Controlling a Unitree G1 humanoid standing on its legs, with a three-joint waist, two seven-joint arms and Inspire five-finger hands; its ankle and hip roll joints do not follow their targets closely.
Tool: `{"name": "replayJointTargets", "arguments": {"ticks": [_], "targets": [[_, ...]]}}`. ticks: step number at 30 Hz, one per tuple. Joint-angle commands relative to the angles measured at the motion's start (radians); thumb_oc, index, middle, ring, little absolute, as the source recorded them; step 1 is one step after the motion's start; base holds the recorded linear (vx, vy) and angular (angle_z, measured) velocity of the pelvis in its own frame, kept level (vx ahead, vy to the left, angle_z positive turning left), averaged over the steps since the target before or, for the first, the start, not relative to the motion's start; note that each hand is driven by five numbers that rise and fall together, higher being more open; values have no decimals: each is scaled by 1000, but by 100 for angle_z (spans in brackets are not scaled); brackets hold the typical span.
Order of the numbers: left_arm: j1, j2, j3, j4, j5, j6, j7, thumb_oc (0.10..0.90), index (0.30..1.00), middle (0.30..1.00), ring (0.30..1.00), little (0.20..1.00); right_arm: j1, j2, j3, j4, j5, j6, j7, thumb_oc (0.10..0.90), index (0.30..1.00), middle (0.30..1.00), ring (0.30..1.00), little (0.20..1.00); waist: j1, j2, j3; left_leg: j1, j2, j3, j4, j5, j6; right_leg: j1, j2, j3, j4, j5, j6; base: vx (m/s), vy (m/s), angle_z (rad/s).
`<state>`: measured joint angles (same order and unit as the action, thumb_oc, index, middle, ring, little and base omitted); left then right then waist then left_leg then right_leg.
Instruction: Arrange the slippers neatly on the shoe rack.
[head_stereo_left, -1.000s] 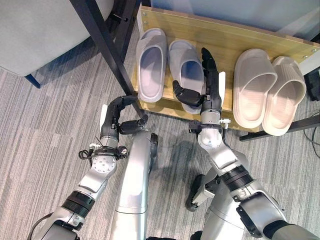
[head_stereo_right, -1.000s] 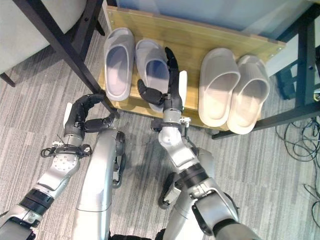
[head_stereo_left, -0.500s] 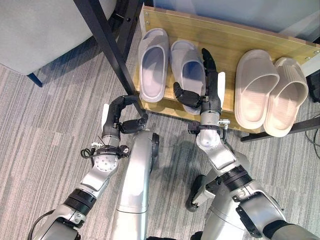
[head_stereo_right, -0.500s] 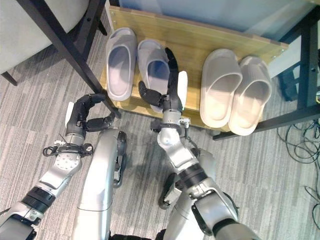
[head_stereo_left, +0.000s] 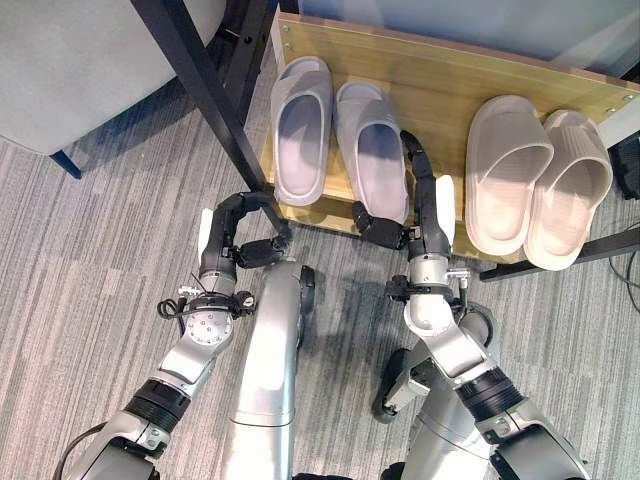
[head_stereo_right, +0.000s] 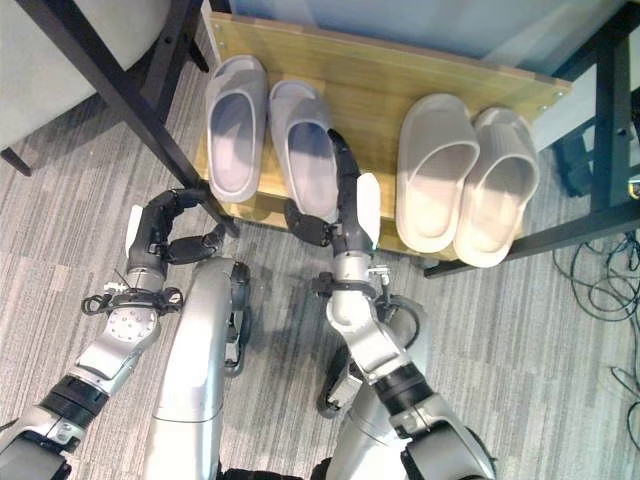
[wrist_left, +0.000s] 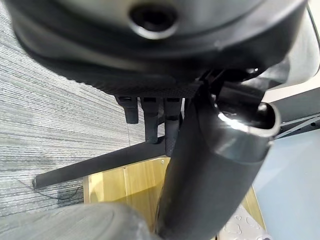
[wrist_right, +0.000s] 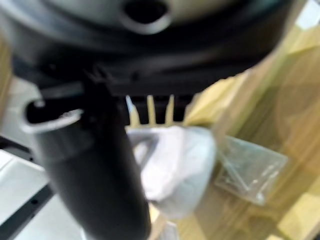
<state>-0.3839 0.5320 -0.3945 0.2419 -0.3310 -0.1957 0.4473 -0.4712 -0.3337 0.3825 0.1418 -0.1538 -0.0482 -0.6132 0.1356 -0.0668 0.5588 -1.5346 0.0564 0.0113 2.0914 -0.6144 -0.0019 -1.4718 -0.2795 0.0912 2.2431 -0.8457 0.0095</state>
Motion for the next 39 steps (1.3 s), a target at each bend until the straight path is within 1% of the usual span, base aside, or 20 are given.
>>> {"name": "replayJointTargets", "arguments": {"ticks": [1, 4, 6, 16, 28, 33, 39], "targets": [[35, -108, -132, -84, 74, -51, -35, 800, 900, 900, 900, 900, -39, -1, -32, -217, -45, -85, -15, 800, 900, 900, 900, 900, -15, -41, -39, -35, 43, 11, -25, -32, -64, -61, 30, 19, 20, 224, -81, -15, 18, -4], [40, -106, -128, -87, 76, -46, -36, 800, 900, 900, 900, 900, -8, 11, -34, -238, -21, -94, -8, 800, 900, 900, 900, 900, -21, -45, -39, -35, 45, 15, -24, -32, -63, -63, 32, 22, 22, 224, -80, -10, 18, -13], [38, -104, -126, -88, 80, -41, -34, 800, 900, 900, 900, 900, 15, 26, -19, -243, 29, -107, 7, 800, 900, 900, 900, 900, -26, -47, -39, -35, 46, 17, -22, -32, -62, -66, 32, 22, 26, 223, -81, -19, 5, -6], [21, -106, -128, -83, 81, -32, -28, 800, 900, 900, 900, 900, -30, 54, 43, -198, 141, -132, 45, 800, 900, 900, 900, 900, -26, -42, -39, -35, 53, 27, -31, -25, -61, -74, 27, 27, 25, 218, -83, -6, 0, -2], [-14, -118, -147, -73, 78, -32, -29, 800, 900, 900, 900, 900, -143, 89, 91, -166, 154, -126, 63, 800, 900, 900, 900, 900, -9, -33, -39, -35, 52, 25, -32, -28, -62, -71, 21, 22, 21, 213, -84, 0, 0, 0], [-37, -142, -176, -47, 79, -30, -23, 800, 900, 900, 900, 900, -199, 112, 109, -129, 146, -119, 56, 800, 900, 900, 900, 900, -3, -30, -39, -35, 49, 25, -31, -29, -63, -67, 20, 19, 23, 212, -84, 0, 0, 0], [-65, -165, -199, -20, 87, -28, -24, 800, 900, 900, 900, 900, -240, 116, 109, -87, 124, -105, 49, 800, 900, 900, 900, 900, 1, -27, -39, -35, 45, 26, -34, -27, -61, -63, 19, 18, 23, 212, -84, 0, 0, 0]]}}
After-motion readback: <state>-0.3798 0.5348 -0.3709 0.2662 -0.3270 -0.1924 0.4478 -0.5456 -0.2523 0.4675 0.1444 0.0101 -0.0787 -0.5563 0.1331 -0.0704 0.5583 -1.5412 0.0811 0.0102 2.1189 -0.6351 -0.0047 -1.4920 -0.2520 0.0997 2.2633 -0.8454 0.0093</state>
